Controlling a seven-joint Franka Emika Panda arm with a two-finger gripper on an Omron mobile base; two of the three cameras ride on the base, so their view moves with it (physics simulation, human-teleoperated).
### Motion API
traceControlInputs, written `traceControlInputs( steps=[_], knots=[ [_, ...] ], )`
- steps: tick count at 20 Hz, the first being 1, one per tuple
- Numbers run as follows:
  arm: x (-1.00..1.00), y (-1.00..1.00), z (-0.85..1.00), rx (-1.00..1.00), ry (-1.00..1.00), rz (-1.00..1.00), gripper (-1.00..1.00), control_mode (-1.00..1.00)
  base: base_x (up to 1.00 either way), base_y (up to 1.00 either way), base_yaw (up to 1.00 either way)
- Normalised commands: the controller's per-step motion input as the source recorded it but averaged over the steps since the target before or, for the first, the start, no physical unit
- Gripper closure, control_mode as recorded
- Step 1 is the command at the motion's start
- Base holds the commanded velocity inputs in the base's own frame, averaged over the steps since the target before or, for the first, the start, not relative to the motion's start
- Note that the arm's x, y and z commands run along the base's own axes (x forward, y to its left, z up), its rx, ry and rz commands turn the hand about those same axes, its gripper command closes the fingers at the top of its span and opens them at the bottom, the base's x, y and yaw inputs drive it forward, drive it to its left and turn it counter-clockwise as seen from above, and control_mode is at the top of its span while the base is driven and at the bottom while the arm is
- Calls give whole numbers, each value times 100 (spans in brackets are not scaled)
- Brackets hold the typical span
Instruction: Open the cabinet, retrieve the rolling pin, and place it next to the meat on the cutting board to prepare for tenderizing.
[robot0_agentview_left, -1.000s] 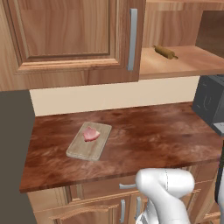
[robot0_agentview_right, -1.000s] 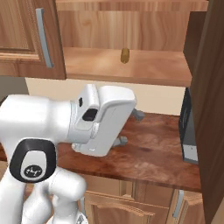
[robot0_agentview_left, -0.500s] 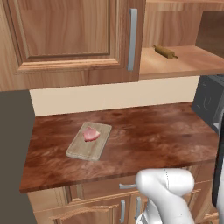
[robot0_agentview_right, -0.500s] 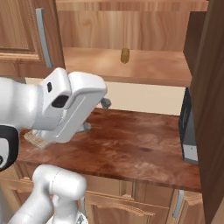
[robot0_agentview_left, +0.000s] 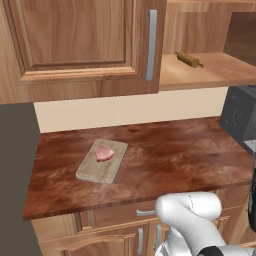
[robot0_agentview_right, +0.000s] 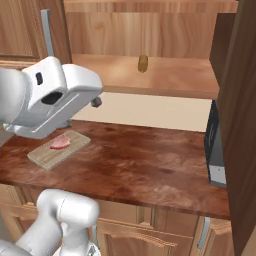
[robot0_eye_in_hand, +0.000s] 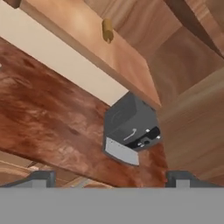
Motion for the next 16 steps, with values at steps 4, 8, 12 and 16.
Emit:
traceControlInputs(
  steps=[4, 8, 12, 16],
  knots=[
    [48, 29, 14, 20, -11, 0, -100, -100, 0, 0, 0],
    [55, 19, 8, 18, -9, 0, -100, -100, 0, 0, 0],
    [47, 12, 0, 15, -10, -2, -100, -100, 0, 0, 0],
    [32, 10, -10, 10, -17, -1, -100, -100, 0, 0, 0]
  ],
)
